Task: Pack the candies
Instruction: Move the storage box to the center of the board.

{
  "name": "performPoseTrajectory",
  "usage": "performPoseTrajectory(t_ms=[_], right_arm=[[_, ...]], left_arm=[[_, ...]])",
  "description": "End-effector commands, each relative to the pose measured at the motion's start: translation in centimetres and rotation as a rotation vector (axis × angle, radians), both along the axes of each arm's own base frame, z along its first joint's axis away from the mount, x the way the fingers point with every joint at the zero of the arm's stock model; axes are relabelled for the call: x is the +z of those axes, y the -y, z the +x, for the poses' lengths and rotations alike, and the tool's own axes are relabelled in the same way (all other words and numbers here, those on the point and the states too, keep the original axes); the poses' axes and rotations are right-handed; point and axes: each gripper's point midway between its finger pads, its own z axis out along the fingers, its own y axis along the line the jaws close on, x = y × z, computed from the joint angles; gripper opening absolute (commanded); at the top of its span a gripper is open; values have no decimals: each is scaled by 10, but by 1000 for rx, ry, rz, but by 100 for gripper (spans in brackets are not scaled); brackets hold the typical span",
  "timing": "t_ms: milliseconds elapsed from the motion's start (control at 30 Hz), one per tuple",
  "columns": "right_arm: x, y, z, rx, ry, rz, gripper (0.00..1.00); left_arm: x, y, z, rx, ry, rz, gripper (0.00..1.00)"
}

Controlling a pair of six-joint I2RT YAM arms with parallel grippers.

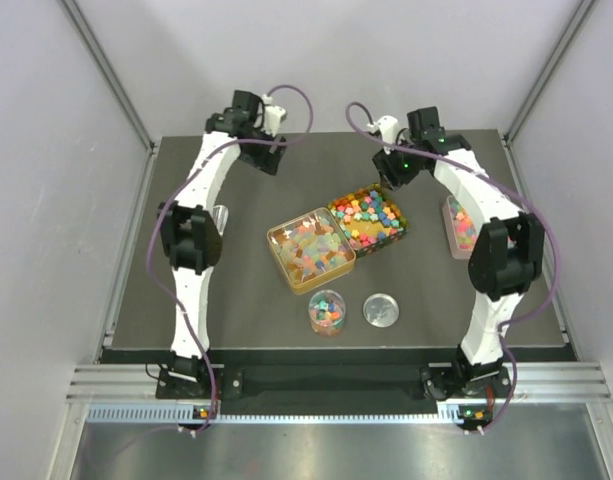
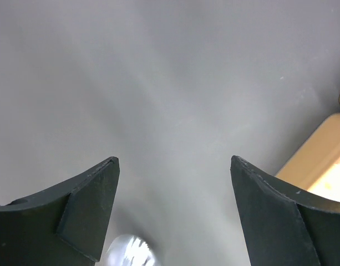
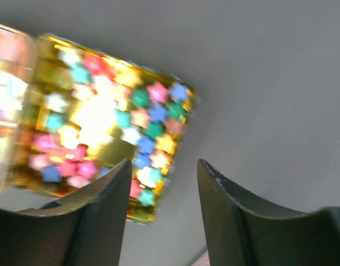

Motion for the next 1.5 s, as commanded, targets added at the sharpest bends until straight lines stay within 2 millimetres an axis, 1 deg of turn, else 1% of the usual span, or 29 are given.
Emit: performPoseTrajectory(t_ms=[0,33,67,100,133,167,200,233,267,300,333,367,400,433,467,500,633,700,833,867,900,1100,1200,1233,1300,1367,1433,1467], right_arm=[[12,-67,-44,168,-11,118,48],[9,-77,-51,100,-73,184,42],[4,-86,-51,70,-99,219,39],[-2,-96,-57,48,-143,246,37],[-5,-104,-60,-1,-200,290,35],[-18,-111,-62,-18,-245,287,35],[-18,-120,-61,-20,-251,293,34],[-22,-125,-60,-39,-270,298,34],[-33,-128,-58,-53,-291,285,34],[-30,-132,-52,-56,-277,287,34],[-33,-132,-48,-72,-270,278,34],[-38,-134,-44,-75,-270,272,34],[-35,-138,-41,-73,-259,272,34],[-38,-138,-40,-76,-258,264,34],[-44,-139,-40,-76,-272,257,34],[-44,-141,-39,-73,-274,259,34],[-53,-149,-48,-52,-303,254,35],[-55,-152,-53,-42,-311,247,34],[-45,-157,-60,-54,-322,282,34],[-44,-158,-61,-50,-322,285,35],[-43,-157,-61,-46,-319,282,38],[-57,-154,-64,-64,-340,237,46],[-61,-157,-63,-63,-346,237,46],[-67,-157,-63,-65,-356,229,47],[-70,-160,-64,-63,-361,224,45],[-78,-161,-61,-79,-371,214,42],[-85,-156,-52,-150,-359,192,36],[-84,-153,-45,-187,-343,194,31]], left_arm=[[64,-27,-7,80,121,-18,85],[73,-31,-9,91,135,-12,85],[76,-34,-12,98,136,-14,85],[78,-34,-15,96,135,-13,85],[91,-35,-19,89,161,-13,86],[96,-36,-22,88,170,-8,86],[98,-38,-24,85,175,6,86],[106,-42,-27,92,190,17,86],[108,-43,-29,93,193,23,86],[106,-46,-32,95,187,30,86],[111,-47,-35,96,195,30,86],[112,-47,-38,91,193,26,86],[109,-47,-41,86,182,26,86],[112,-46,-44,82,186,22,86],[113,-46,-46,81,185,20,86],[108,-47,-48,82,171,24,86],[108,-52,-53,93,165,23,86],[108,-54,-53,97,164,19,86],[111,-56,-52,102,169,8,86],[111,-57,-52,103,169,10,86],[111,-56,-52,104,166,6,86],[116,-54,-49,98,183,-5,86],[119,-54,-48,98,191,-5,86],[119,-54,-48,99,190,-4,86],[119,-55,-49,100,188,-2,87],[119,-55,-50,102,187,1,86],[119,-56,-49,101,188,0,87],[120,-56,-50,102,190,0,87]])
